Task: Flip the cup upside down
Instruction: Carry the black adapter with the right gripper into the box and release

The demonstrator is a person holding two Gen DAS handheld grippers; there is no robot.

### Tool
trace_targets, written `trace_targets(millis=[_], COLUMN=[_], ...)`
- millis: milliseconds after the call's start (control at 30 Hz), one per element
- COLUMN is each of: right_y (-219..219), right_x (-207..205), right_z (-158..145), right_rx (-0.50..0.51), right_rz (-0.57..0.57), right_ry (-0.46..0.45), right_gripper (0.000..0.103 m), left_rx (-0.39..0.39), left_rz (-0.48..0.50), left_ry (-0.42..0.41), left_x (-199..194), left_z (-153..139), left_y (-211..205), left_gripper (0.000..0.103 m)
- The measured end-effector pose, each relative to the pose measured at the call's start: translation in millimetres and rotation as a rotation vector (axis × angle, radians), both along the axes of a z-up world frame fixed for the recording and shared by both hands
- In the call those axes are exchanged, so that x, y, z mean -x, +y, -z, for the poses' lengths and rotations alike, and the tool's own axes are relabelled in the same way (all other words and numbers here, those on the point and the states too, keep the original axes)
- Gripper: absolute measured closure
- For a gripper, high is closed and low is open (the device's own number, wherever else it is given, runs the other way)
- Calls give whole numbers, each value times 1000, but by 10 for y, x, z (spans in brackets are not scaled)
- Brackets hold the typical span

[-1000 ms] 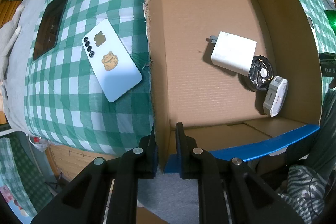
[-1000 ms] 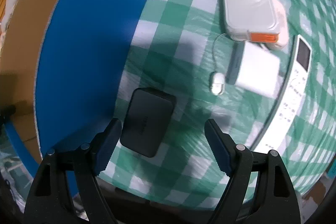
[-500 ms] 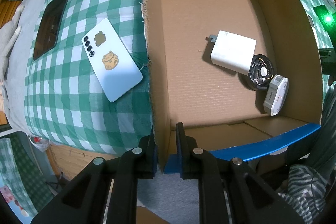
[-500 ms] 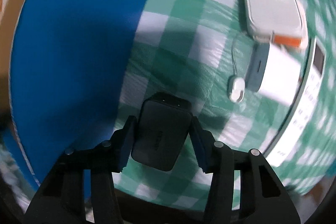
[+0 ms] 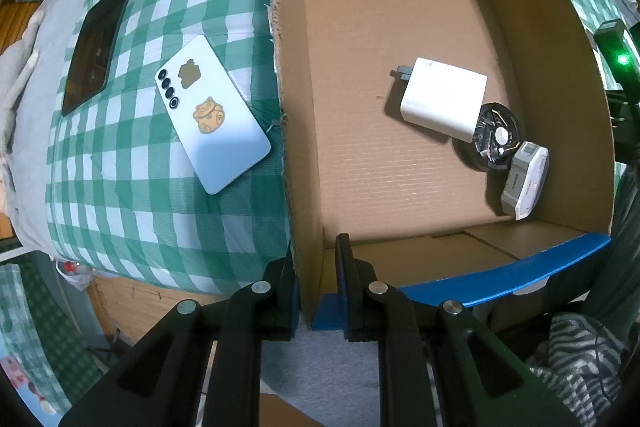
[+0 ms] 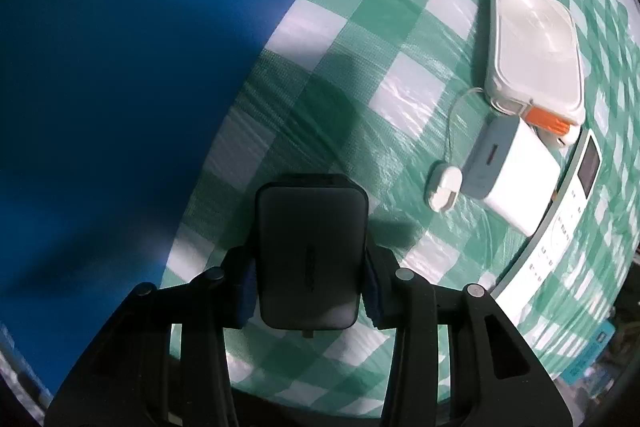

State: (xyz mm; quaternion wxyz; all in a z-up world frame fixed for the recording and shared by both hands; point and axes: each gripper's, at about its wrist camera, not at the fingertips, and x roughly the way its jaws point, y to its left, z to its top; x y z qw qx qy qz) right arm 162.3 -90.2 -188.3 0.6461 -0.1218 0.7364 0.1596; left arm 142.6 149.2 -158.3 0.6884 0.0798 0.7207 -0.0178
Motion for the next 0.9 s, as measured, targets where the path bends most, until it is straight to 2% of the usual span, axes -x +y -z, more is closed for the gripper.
trace_targets(millis=[400, 467, 567, 633, 900], right_y=[-143, -308, -315, -240, -65], right_x=[52, 81, 82, 177, 146], right_z=[-263, -328, -517, -762, -1441], right_rx=[9, 2, -7, -15, -81], right_rz=[-17, -23, -35, -46, -107], right_ry=[-26, -37, -62, -79, -137], right_gripper=[62, 62, 62, 62, 62], left_rx=[0, 2, 2, 1, 1], left_rz=[2, 1, 0, 0, 0], left_ry=[-1, -1, -1, -1, -1], left_x=[-2, -2, -8, -9, -10], left_z=[-3, -4, -5, -6, -5], left_y=[7, 7, 16, 17, 16], left_gripper=[89, 89, 89, 89, 89])
